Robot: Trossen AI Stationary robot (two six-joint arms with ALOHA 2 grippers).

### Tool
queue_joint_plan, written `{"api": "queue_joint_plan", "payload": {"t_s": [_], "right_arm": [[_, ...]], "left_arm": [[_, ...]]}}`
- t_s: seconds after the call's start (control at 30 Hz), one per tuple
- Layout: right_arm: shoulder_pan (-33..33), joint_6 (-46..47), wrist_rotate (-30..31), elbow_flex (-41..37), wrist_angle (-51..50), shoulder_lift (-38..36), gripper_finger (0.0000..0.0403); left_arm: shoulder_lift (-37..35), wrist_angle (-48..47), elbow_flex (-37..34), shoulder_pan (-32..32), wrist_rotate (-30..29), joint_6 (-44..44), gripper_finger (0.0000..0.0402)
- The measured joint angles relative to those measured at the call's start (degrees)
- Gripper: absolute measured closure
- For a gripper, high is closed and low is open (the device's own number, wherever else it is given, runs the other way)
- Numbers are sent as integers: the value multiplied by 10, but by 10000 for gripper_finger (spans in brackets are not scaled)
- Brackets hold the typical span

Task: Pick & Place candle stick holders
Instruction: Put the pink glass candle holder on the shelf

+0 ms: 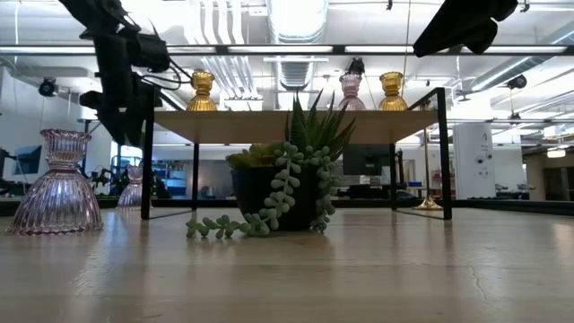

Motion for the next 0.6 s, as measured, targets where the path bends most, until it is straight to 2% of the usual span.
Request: {"api": "queue_joint_plan", "payload": {"t_s": [0.6], "right_arm": [[0,-27,1,-2,0,0,360]], "left_arm": [[41,22,-17,-5,-24,-76,200]]}}
